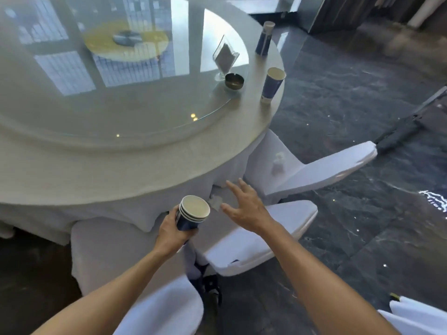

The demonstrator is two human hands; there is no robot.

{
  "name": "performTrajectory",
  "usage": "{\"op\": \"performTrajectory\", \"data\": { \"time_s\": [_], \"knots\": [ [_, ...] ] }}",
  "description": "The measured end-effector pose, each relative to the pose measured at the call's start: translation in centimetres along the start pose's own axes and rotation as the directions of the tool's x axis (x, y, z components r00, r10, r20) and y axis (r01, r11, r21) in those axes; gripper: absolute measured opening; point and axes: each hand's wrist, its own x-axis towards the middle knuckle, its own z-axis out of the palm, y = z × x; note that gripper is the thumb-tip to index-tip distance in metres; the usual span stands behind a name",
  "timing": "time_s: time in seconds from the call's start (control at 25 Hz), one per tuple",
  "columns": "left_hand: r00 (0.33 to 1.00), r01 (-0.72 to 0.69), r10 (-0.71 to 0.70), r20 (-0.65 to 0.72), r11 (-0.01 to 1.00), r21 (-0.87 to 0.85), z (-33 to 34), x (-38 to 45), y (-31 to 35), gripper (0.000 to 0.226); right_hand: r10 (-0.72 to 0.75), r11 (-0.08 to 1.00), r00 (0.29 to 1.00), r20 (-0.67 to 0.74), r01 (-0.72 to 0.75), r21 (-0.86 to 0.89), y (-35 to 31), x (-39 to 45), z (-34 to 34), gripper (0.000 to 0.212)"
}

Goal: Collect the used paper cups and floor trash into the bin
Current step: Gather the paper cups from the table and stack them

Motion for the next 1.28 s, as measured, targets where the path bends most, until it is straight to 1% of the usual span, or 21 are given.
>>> {"op": "performTrajectory", "data": {
  "time_s": [0.08, 0.2, 0.32, 0.4, 0.48, 0.56, 0.64, 0.76, 0.88, 0.92, 1.0, 1.04, 1.12, 1.2, 1.28],
  "knots": [
    [0.999, 0.046, -0.046, -0.022, 0.999, -0.004, 0.4, 0.4, 1.3, 0.084, 0.000, 0.998, 0.999, 0.034, 0.002, -0.069, 1.3, 2.0, -0.3, 0.079],
    [0.993, 0.105, -0.106, -0.059, 0.994, -0.018, 1.3, 2.8, 2.7, 0.081, -0.026, 0.984, 0.989, 0.146, 0.051, -0.172, 3.3, 8.0, 0.0, 0.084],
    [0.977, 0.187, -0.189, -0.095, 0.982, -0.028, 2.4, 4.7, 1.7, 0.087, -0.031, 0.961, 0.960, 0.277, 0.105, -0.256, 5.3, 13.8, 2.9, 0.084],
    [0.966, 0.239, -0.243, -0.089, 0.970, -0.052, 3.0, 5.8, 0.1, 0.088, -0.015, 0.947, 0.936, 0.352, 0.126, -0.295, 6.4, 17.1, 5.5, 0.085],
    [0.952, 0.289, -0.294, -0.088, 0.955, -0.061, 4.0, 7.0, -1.6, 0.089, 0.003, 0.934, 0.894, 0.448, 0.158, -0.322, 8.0, 20.6, 8.7, 0.087],
    [0.940, 0.314, -0.319, -0.119, 0.948, -0.060, 5.0, 8.5, -2.6, 0.091, 0.029, 0.923, 0.835, 0.549, 0.188, -0.335, 9.6, 23.7, 11.9, 0.089],
    [0.925, 0.343, -0.352, -0.145, 0.935, -0.087, 6.3, 10.1, -4.1, 0.096, 0.025, 0.896, 0.786, 0.618, 0.257, -0.363, 11.2, 26.3, 15.3, 0.087],
    [0.926, 0.328, -0.343, -0.160, 0.938, -0.109, 8.0, 12.0, -5.3, 0.096, 0.009, 0.836, 0.783, 0.622, 0.336, -0.434, 13.4, 28.5, 18.9, 0.086],
    [0.925, 0.319, -0.339, -0.175, 0.939, -0.131, 9.8, 13.0, -6.5, 0.093, 0.015, 0.775, 0.793, 0.609, 0.375, -0.508, 16.5, 29.1, 22.4, 0.086],
    [0.921, 0.323, -0.345, -0.182, 0.936, -0.141, 10.3, 13.0, -6.7, 0.093, 0.006, 0.766, 0.797, 0.604, 0.384, -0.515, 17.4, 28.9, 22.8, 0.080],
    [0.916, 0.348, -0.367, -0.163, 0.928, -0.132, 11.0, 12.7, -6.4, 0.092, -0.022, 0.772, 0.796, 0.605, 0.398, -0.496, 18.8, 28.3, 22.2, 0.059],
    [0.916, 0.357, -0.374, -0.147, 0.925, -0.127, 11.3, 12.5, -5.9, 0.091, -0.012, 0.799, 0.795, 0.607, 0.372, -0.472, 19.0, 27.8, 21.3, 0.049],
    [0.916, 0.372, -0.384, -0.114, 0.921, -0.115, 11.9, 12.0, -4.5, 0.089, 0.028, 0.882, 0.811, 0.585, 0.255, -0.396, 19.3, 27.0, 18.4, 0.042],
    [0.928, 0.358, -0.362, -0.088, 0.932, -0.057, 12.5, 11.7, -1.7, 0.087, 0.029, 0.958, 0.867, 0.497, 0.117, -0.260, 19.2, 26.4, 14.0, 0.032],
    [0.938, 0.337, -0.338, -0.079, 0.941, -0.025, 13.4, 11.2, 1.8, 0.086, 0.020, 0.999, 0.927, 0.376, 0.001, -0.054, 18.5, 25.4, 8.4, 0.017]
  ]
}}
